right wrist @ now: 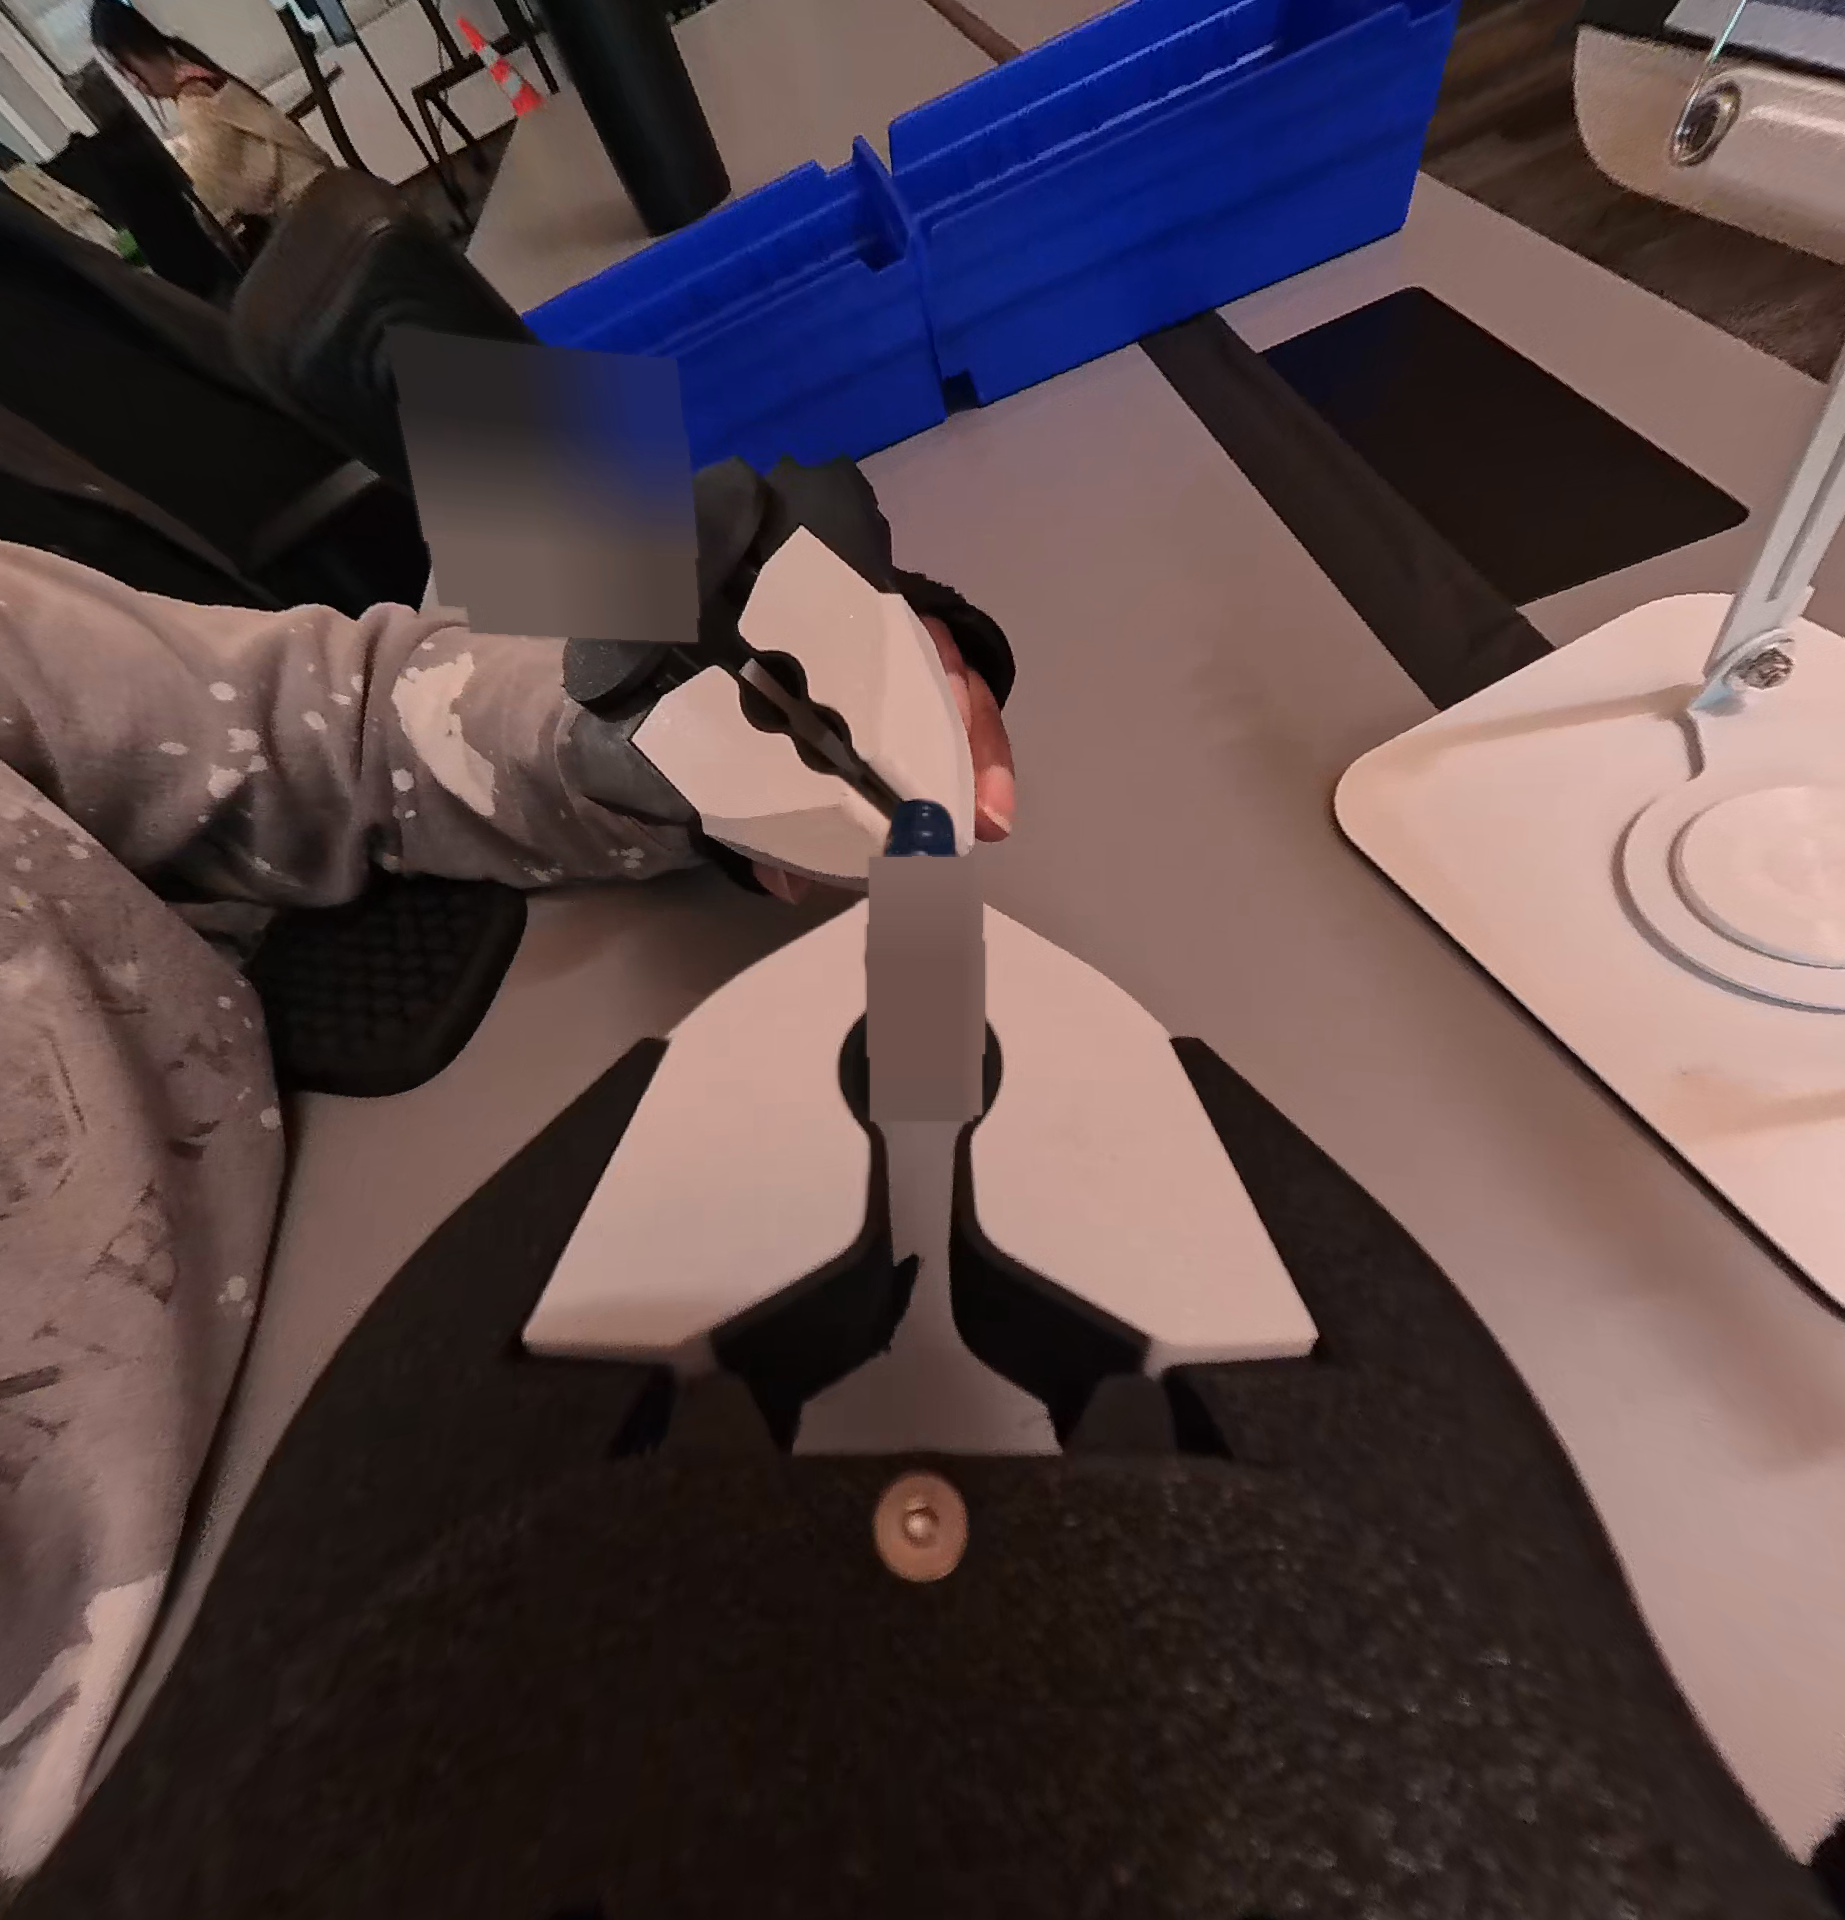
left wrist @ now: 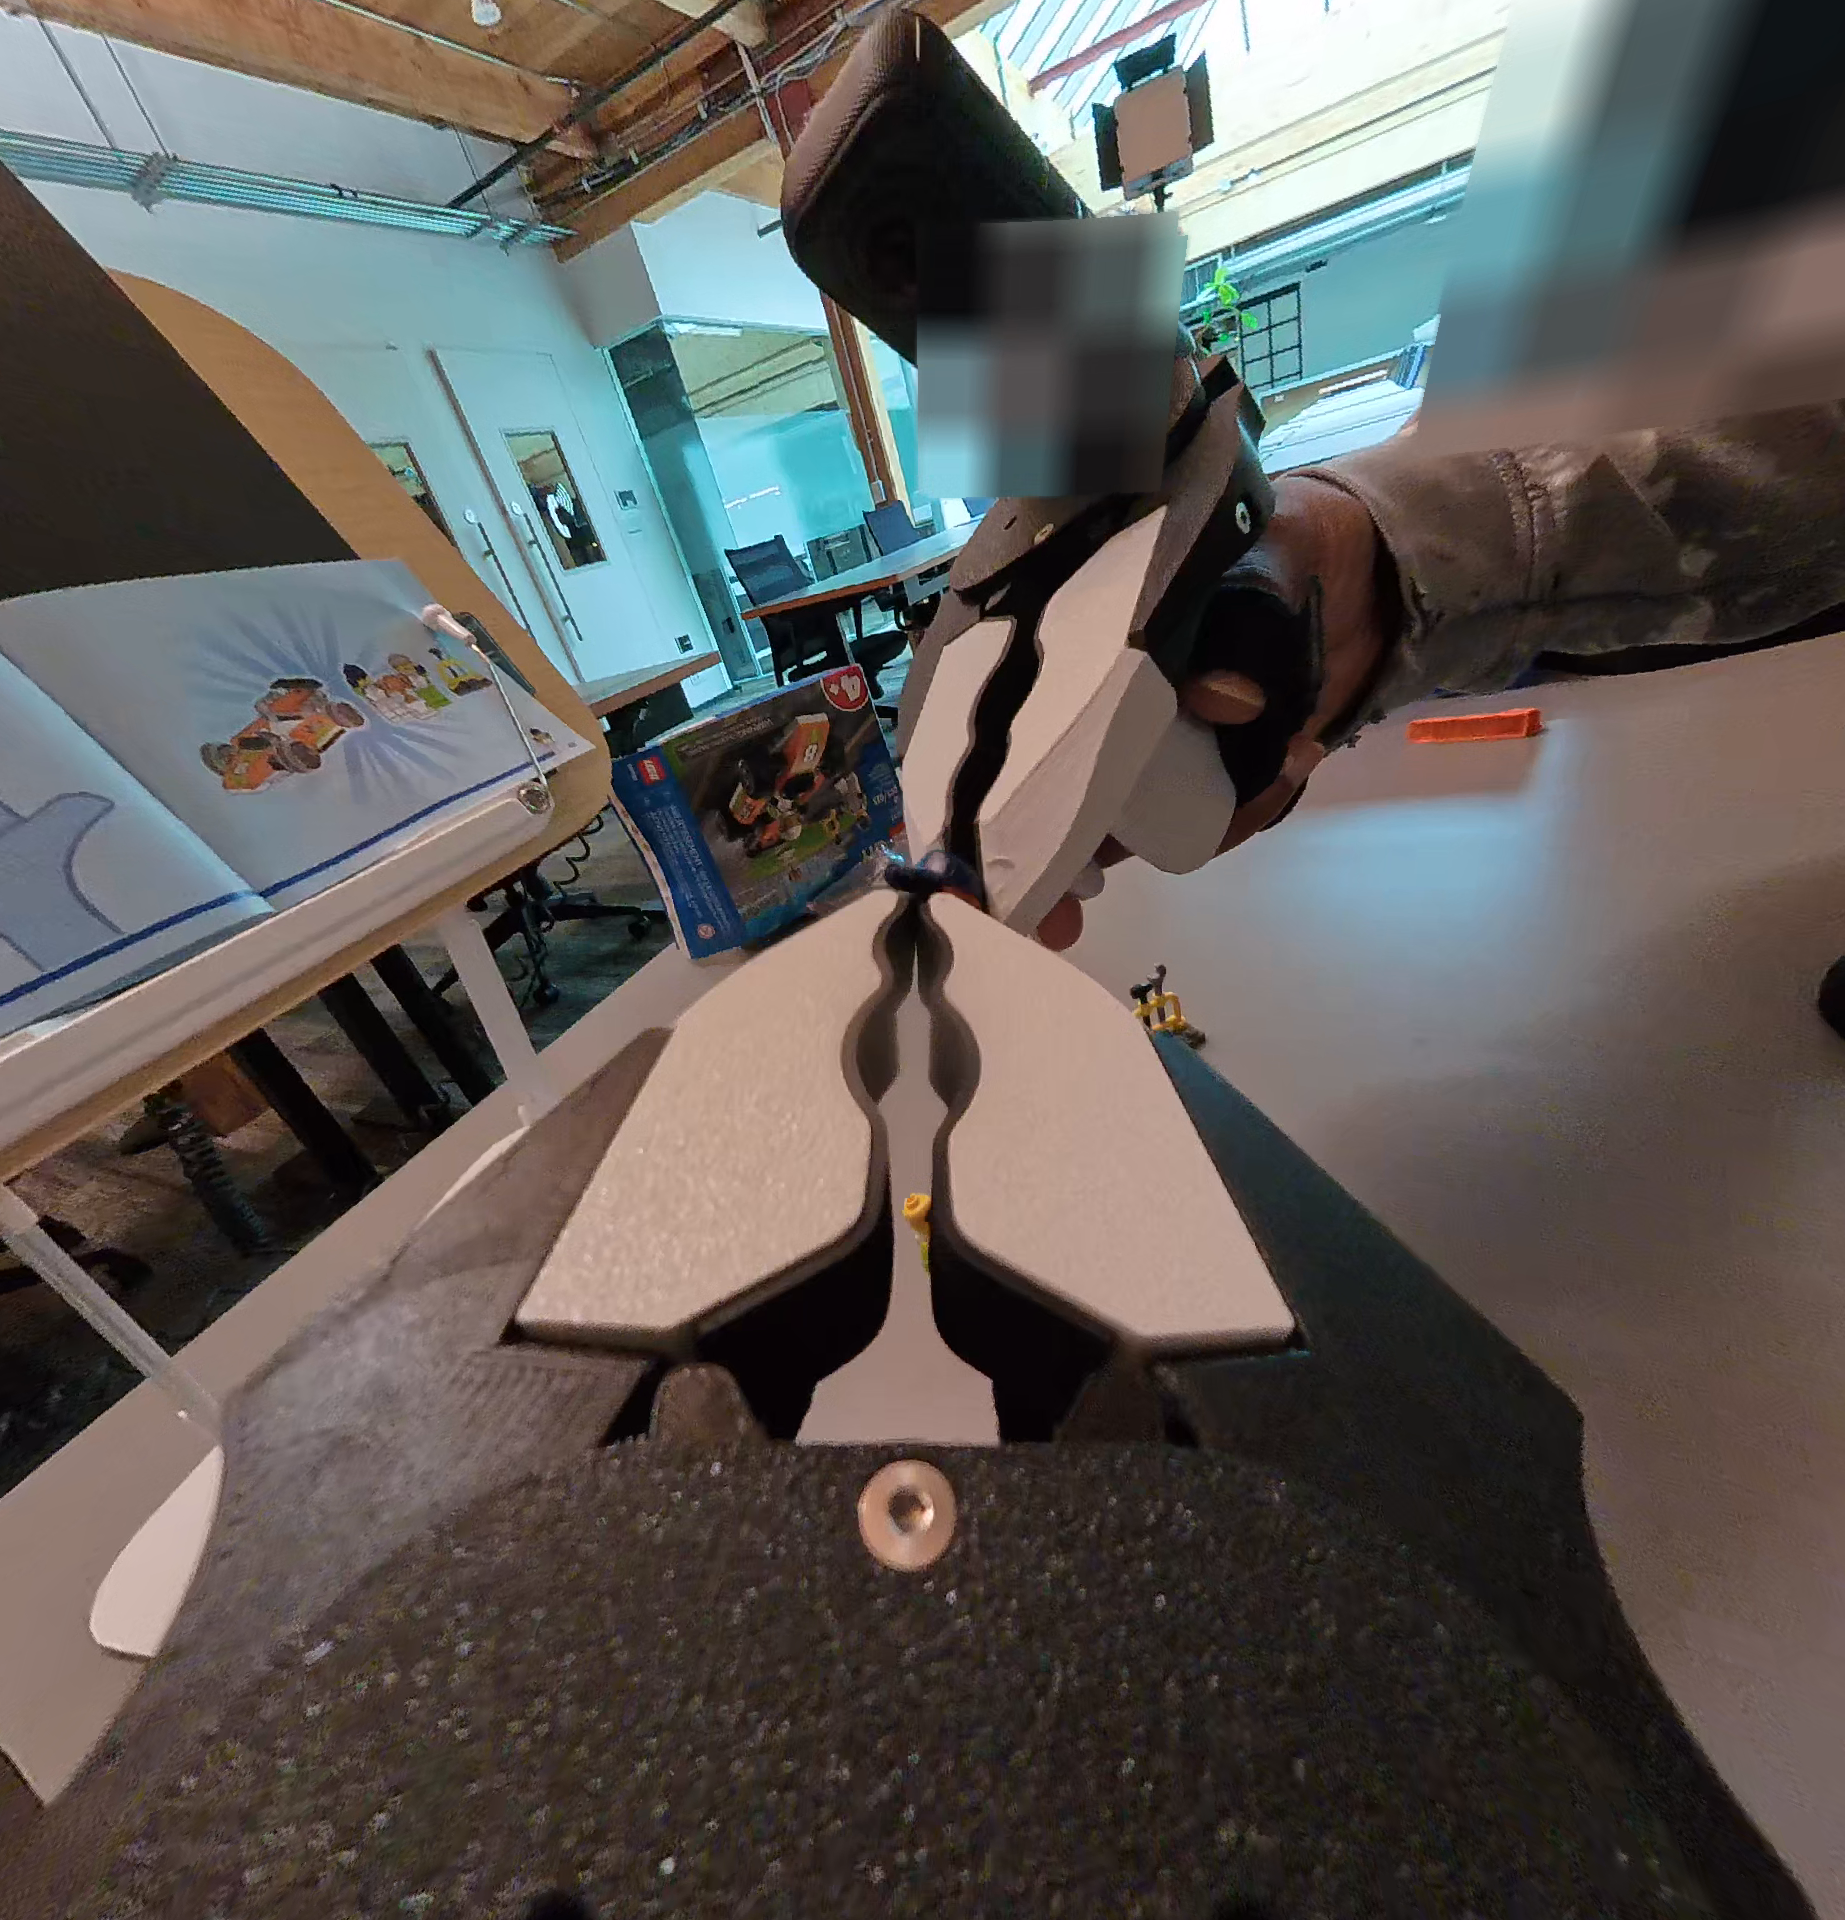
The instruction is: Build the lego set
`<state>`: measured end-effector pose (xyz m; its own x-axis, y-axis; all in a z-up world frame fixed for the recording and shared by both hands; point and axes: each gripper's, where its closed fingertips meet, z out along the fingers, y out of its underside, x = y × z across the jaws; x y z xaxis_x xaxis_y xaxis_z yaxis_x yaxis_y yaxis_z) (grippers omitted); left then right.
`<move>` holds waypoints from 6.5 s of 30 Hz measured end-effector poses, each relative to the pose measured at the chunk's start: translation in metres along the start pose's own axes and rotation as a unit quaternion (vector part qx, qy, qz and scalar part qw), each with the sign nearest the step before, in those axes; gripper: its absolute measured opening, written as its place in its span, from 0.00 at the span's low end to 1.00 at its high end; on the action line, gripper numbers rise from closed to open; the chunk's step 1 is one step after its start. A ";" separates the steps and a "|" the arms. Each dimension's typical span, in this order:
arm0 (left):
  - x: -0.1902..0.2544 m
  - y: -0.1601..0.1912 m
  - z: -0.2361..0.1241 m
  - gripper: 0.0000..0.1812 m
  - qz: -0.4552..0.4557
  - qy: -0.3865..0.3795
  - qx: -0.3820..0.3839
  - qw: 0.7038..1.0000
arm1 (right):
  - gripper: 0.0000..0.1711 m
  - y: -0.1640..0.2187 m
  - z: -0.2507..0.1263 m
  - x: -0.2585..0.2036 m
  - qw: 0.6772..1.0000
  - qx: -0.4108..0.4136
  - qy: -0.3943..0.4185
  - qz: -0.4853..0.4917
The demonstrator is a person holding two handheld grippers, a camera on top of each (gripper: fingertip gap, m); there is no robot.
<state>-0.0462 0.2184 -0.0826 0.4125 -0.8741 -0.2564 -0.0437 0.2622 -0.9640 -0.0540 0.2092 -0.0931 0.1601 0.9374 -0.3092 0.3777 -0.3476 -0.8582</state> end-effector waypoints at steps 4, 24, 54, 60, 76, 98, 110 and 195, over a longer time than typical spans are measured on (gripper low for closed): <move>0.006 0.004 0.000 0.00 -0.020 0.021 -0.010 1.000 | 0.03 0.006 0.000 0.001 1.000 0.002 -0.008 0.007; 0.019 0.020 0.005 0.04 -0.314 0.113 -0.065 0.940 | 0.03 0.031 0.004 0.014 0.995 -0.062 0.045 -0.062; 0.019 0.026 0.001 0.01 -0.343 0.142 -0.045 0.927 | 0.00 0.032 0.002 0.027 0.942 -0.160 0.099 -0.279; 0.014 0.037 0.003 0.01 -0.346 0.125 -0.072 0.927 | 0.02 0.045 0.004 0.040 0.925 -0.223 0.079 -0.298; 0.028 0.029 0.001 0.01 -0.340 0.178 -0.043 0.922 | 0.07 0.037 0.009 0.013 0.956 -0.139 0.009 -0.259; 0.026 0.034 0.001 0.01 -0.389 0.181 -0.063 0.901 | 0.15 0.055 0.003 0.015 0.960 -0.147 0.055 -0.234; 0.026 0.020 0.002 0.02 -0.391 0.177 -0.005 0.903 | 0.07 0.034 0.011 0.014 0.964 -0.089 0.114 -0.221; -0.039 0.093 -0.009 0.02 -0.335 -0.018 -0.140 0.932 | 0.08 0.098 0.015 0.106 0.640 -0.511 -0.179 -0.545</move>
<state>-0.0742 0.2737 -0.1631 0.4622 -0.7882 0.4064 -0.0003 -0.4584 -0.8887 -0.0133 0.2749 -0.2160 -0.8569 0.5154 0.0130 0.5156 0.8567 0.0155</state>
